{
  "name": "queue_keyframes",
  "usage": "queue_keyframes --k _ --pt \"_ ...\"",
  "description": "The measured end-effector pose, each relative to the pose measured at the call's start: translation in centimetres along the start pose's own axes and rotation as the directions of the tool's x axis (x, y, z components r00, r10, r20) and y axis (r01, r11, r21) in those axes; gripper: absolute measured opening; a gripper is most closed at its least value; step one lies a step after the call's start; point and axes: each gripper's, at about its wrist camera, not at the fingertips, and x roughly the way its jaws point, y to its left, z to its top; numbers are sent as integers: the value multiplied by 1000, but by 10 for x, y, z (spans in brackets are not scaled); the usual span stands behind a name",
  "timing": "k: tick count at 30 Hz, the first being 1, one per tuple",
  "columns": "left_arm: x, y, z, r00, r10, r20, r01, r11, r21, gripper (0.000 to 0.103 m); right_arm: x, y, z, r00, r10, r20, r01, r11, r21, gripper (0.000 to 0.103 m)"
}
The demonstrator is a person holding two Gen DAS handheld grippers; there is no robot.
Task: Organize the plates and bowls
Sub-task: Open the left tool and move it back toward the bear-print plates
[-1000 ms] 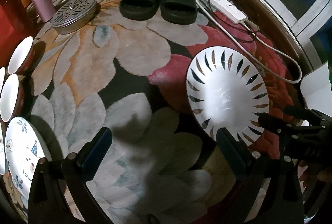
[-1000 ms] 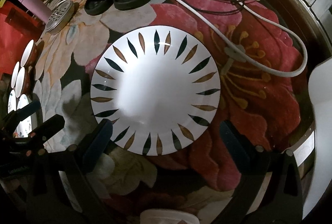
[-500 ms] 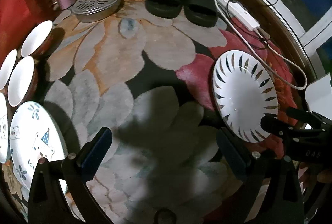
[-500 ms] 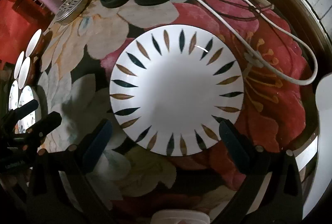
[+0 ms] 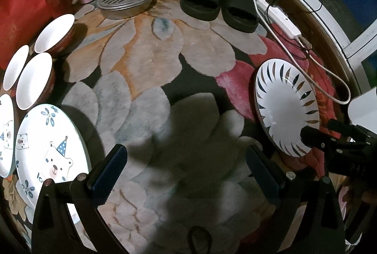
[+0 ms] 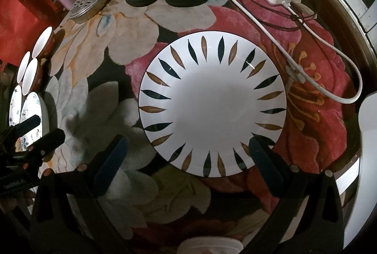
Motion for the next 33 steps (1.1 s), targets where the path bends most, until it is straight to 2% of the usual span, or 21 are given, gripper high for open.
queue_keyframes --k 23,33 --pt "-12 18 -5 999 49 5 -49 999 -8 101 7 12 0 1000 21 -6 -22 999 -32 103" --pt "-18 41 -9 997 76 30 -74 995 -59 101 13 30 6 999 45 -2 -45 995 -84 103"
